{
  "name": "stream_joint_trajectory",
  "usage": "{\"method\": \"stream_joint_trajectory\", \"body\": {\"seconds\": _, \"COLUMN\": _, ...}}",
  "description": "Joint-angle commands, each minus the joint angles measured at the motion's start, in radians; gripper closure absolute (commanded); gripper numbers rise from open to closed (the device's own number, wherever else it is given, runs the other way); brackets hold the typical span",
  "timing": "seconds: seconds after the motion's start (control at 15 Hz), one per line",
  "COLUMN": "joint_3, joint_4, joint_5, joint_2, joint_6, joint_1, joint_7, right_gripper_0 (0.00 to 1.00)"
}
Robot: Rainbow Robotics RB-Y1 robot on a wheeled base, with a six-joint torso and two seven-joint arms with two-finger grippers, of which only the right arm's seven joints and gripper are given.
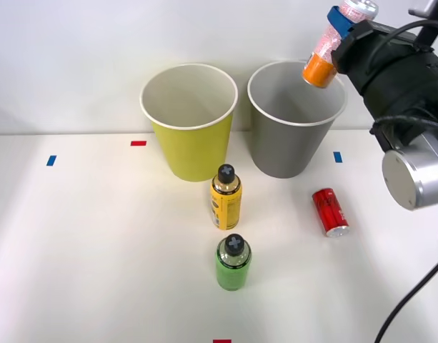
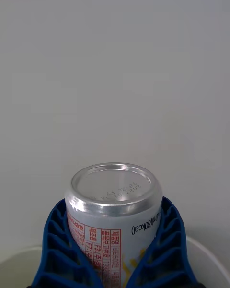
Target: Put cans in the gray bin, plastic bottles in the light green bin
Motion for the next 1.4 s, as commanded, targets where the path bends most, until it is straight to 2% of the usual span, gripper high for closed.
{"method": "stream_joint_trajectory", "body": {"seconds": 0.07, "joint_3": 0.023, "joint_4": 0.165, "joint_5": 0.010, "joint_2": 0.002, "joint_6": -0.056, "joint_1": -0.106, "joint_7": 0.009, "right_gripper_0": 1.00}}
{"method": "stream_joint_trajectory", "body": {"seconds": 0.33, "joint_3": 0.061, "joint_4": 0.269, "joint_5": 0.056, "joint_2": 0.004, "joint_6": -0.057, "joint_1": -0.164, "joint_7": 0.014, "right_gripper_0": 1.00}}
{"method": "stream_joint_trajectory", "body": {"seconds": 0.6, "joint_3": 0.095, "joint_4": 0.306, "joint_5": 0.130, "joint_2": 0.004, "joint_6": -0.059, "joint_1": -0.169, "joint_7": 0.016, "right_gripper_0": 1.00}}
{"method": "stream_joint_trajectory", "body": {"seconds": 0.67, "joint_3": 0.096, "joint_4": 0.315, "joint_5": 0.133, "joint_2": 0.004, "joint_6": -0.057, "joint_1": -0.169, "joint_7": 0.016, "right_gripper_0": 0.89}}
{"method": "stream_joint_trajectory", "body": {"seconds": 0.8, "joint_3": 0.101, "joint_4": 0.329, "joint_5": 0.145, "joint_2": 0.005, "joint_6": -0.059, "joint_1": -0.175, "joint_7": 0.016, "right_gripper_0": 0.20}}
{"method": "stream_joint_trajectory", "body": {"seconds": 0.87, "joint_3": 0.106, "joint_4": 0.329, "joint_5": 0.154, "joint_2": 0.004, "joint_6": -0.059, "joint_1": -0.173, "joint_7": 0.016, "right_gripper_0": 0.00}}
{"method": "stream_joint_trajectory", "body": {"seconds": 1.4, "joint_3": 0.107, "joint_4": 0.329, "joint_5": 0.154, "joint_2": -0.006, "joint_6": -0.102, "joint_1": -0.167, "joint_7": 0.005, "right_gripper_0": 0.00}}
